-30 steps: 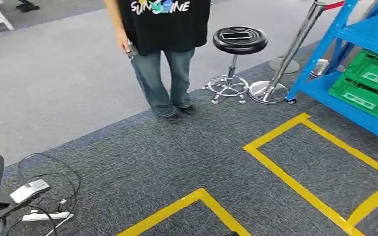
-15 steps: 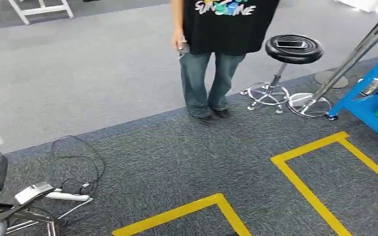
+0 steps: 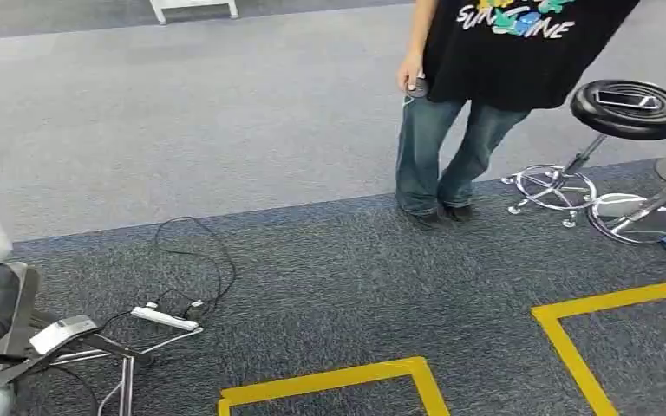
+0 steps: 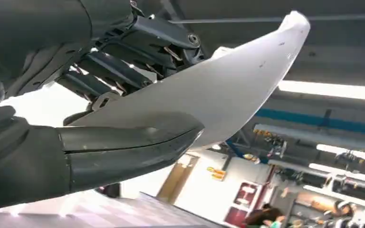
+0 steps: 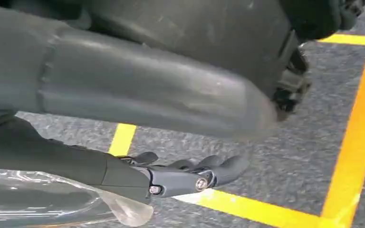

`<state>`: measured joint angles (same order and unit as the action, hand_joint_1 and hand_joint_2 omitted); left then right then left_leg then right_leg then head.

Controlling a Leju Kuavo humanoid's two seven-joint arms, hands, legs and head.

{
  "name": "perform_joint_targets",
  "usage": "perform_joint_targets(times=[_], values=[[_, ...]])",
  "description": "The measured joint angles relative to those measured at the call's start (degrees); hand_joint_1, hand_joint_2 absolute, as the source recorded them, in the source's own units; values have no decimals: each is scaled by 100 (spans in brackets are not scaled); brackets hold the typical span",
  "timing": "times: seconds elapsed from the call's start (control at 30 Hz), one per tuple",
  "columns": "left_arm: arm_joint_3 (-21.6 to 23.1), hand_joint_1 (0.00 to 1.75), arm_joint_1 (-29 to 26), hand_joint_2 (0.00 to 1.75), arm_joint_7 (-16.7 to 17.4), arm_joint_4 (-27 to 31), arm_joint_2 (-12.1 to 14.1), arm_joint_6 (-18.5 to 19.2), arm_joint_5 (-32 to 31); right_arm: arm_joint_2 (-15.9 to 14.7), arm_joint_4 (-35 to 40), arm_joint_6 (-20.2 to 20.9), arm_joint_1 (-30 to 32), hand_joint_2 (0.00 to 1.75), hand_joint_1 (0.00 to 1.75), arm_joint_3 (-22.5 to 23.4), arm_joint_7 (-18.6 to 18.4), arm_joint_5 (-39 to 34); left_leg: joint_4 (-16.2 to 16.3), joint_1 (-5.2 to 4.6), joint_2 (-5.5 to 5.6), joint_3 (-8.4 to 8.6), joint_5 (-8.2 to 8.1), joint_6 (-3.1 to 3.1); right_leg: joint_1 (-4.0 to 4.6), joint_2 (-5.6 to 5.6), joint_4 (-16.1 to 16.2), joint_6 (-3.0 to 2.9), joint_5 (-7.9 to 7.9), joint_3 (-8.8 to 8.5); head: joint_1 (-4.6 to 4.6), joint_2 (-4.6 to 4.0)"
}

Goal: Take the parts from the cabinet and place them on the table.

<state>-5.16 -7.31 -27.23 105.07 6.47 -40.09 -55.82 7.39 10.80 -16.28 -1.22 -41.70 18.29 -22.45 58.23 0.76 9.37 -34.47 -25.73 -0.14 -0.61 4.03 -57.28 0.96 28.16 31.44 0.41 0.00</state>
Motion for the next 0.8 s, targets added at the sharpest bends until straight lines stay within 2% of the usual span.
perform_joint_targets(times=[0.03,0.07,0.1,0.13,0.17,0.2,0.23,0.27,0.3,0.33,0.37,0.4,0.5,0.53,0.57,0.6,0.63,0.67,0.7,0.73,0.77,0.8], values=[[9,175,-25,175,11,4,11,0,-4,2,4,-7,-3,0,0,2,2,-2,78,-2,-195,0,-56,1,-23,-114,62,-44,-30,-42,0,0],[13,175,-12,175,18,9,24,-2,-7,2,4,-11,-4,0,0,2,7,0,295,-37,-572,-103,-206,-17,-12,-186,93,-78,-23,-78,-26,0],[22,175,3,175,26,9,29,-2,-4,2,4,-13,3,0,0,2,9,0,672,-34,-742,-281,-410,-44,1,-283,92,-99,-13,-93,-37,0],[39,175,-5,175,33,9,24,0,-4,2,4,-18,17,0,0,2,11,2,1113,-23,-823,-496,-607,-62,13,-377,90,-119,4,-104,-33,0],[61,175,-22,175,33,9,24,0,-2,0,2,-39,38,0,0,2,24,15,1540,-11,-853,-708,-766,-79,21,-484,88,-125,23,-112,-33,0],[79,175,-41,175,48,9,24,0,-7,0,2,-59,54,0,0,2,39,31,1753,-1,-861,-821,-789,-95,25,-580,85,-126,36,-118,-37,0],[98,175,-58,175,68,9,24,0,-28,0,2,-70,59,0,0,2,55,46,1664,7,-868,-777,-664,-104,25,-669,85,-118,53,-135,-35,0],[109,175,-67,175,96,13,24,0,-76,-2,2,-76,57,0,0,2,70,61,1359,15,-885,-621,-451,-107,26,-749,85,-107,70,-155,-37,0],[125,175,-75,175,145,29,24,0,-131,-2,2,-76,55,0,0,2,79,68,846,18,-950,-351,-182,-103,26,-823,84,-92,94,-187,-37,0],[142,175,-74,175,201,50,29,0,-173,-2,2,-76,55,0,0,2,87,68,323,16,-1116,-65,37,-92,27,-885,83,-66,123,-227,-37,0],[161,175,-60,175,250,59,31,0,-199,-2,2,-76,55,0,0,2,90,66,79,-59,-1383,95,-66,-84,61,-948,83,-29,151,-244,-35,0],[197,175,-53,175,289,72,33,0,-232,-4,0,-77,50,0,0,2,92,66,24,-54,-1305,80,-38,-2,84,-995,56,9,191,-210,-33,0],[236,175,-80,175,304,94,48,0,-238,-4,0,-74,35,0,0,2,98,66,30,-94,-1120,64,-62,102,64,-1170,94,86,220,-342,-28,0],[238,175,-79,175,308,118,57,0,-240,-4,0,-74,28,0,0,2,103,63,-17,-49,-1051,99,-28,152,43,-1160,76,128,273,-285,-35,0],[247,175,-79,175,308,146,59,-4,-247,-4,0,-74,21,0,0,2,109,66,-19,-46,-1013,105,-24,172,30,-832,-90,152,391,-238,2,-2],[254,175,-55,175,310,153,59,-4,-247,-4,0,-74,25,0,0,2,114,66,-19,-44,-955,94,-22,201,19,-594,-483,156,604,-52,30,0],[264,175,-56,175,326,151,57,-2,-247,-4,0,-74,29,0,0,2,114,66,-18,-46,-894,87,-24,212,17,-478,-1003,163,826,211,50,0],[282,175,-59,175,347,151,57,-2,-249,-4,-2,-74,40,0,0,2,114,66,-16,-56,-822,86,-26,221,18,-432,-1486,164,979,478,50,0],[291,175,-59,175,402,151,61,-2,-292,-4,-2,-74,58,0,0,2,109,64,-14,-63,-750,86,-27,225,21,-416,-1765,160,1013,662,53,0],[310,175,-58,175,476,149,74,-2,-343,-7,-2,-74,70,0,0,2,105,61,-13,-68,-673,91,-29,227,22,-410,-1772,148,910,726,50,0],[345,175,-52,175,557,149,99,-2,-384,-9,-2,-74,71,0,0,2,105,57,-8,-69,-584,95,-29,227,23,-397,-1521,128,670,667,50,0],[389,175,-38,175,621,149,133,-2,-420,-9,-2,-74,65,0,0,2,105,57,-3,-69,-500,99,-29,226,23,-354,-1056,105,357,493,50,0]])
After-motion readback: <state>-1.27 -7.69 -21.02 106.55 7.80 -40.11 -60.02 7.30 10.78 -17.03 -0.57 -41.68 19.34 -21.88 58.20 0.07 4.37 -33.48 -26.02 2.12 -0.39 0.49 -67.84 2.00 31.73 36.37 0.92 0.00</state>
